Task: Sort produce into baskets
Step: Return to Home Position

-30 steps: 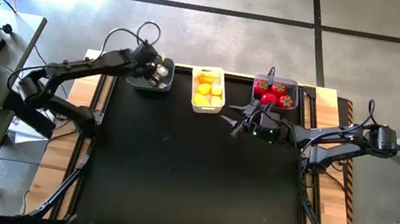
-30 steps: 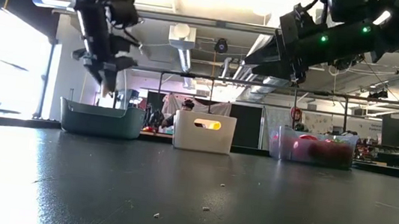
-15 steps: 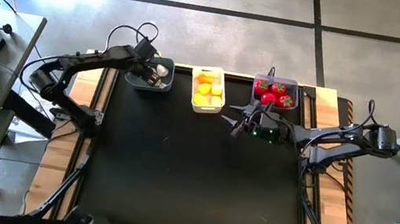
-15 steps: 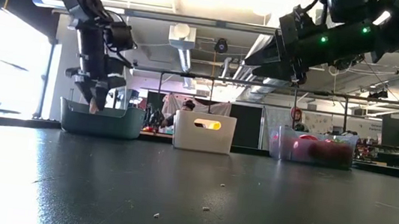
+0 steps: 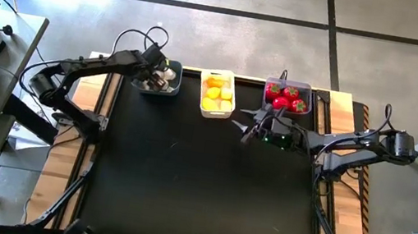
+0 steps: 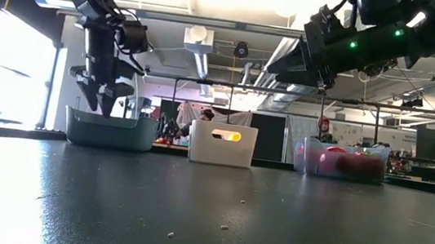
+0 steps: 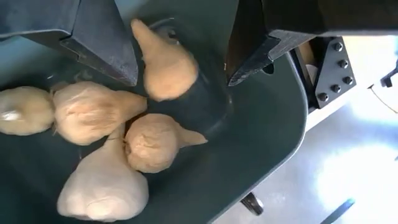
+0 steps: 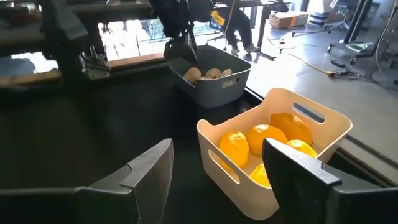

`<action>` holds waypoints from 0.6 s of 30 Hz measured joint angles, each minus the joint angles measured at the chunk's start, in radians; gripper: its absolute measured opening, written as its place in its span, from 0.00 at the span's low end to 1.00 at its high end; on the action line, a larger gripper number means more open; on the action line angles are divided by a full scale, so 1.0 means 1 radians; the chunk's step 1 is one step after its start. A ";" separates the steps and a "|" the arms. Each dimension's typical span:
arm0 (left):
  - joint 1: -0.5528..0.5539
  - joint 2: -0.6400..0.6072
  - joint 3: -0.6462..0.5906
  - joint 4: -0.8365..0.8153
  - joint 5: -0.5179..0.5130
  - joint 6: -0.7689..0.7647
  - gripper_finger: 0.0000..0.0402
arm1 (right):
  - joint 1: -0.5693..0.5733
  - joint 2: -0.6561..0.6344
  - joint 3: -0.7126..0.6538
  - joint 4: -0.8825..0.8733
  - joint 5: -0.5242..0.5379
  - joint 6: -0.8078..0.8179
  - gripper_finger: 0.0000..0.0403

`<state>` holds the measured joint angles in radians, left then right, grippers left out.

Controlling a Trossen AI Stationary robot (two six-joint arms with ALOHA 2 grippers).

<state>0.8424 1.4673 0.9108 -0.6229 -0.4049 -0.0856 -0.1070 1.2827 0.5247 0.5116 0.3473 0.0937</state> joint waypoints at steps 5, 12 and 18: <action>-0.043 0.000 0.000 0.048 0.000 0.024 0.51 | 0.000 0.000 0.000 -0.038 -0.019 -0.103 0.59; -0.165 0.000 0.000 0.197 0.000 0.056 0.27 | 0.000 0.000 0.000 -0.084 -0.023 -0.189 0.46; -0.268 -0.005 -0.051 0.466 0.017 0.092 0.04 | 0.000 -0.002 0.000 -0.137 -0.050 -0.232 0.15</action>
<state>0.5742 1.4618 0.8596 -0.1565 -0.3877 0.0061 -0.1070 1.2812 0.5247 0.3750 0.2976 -0.1380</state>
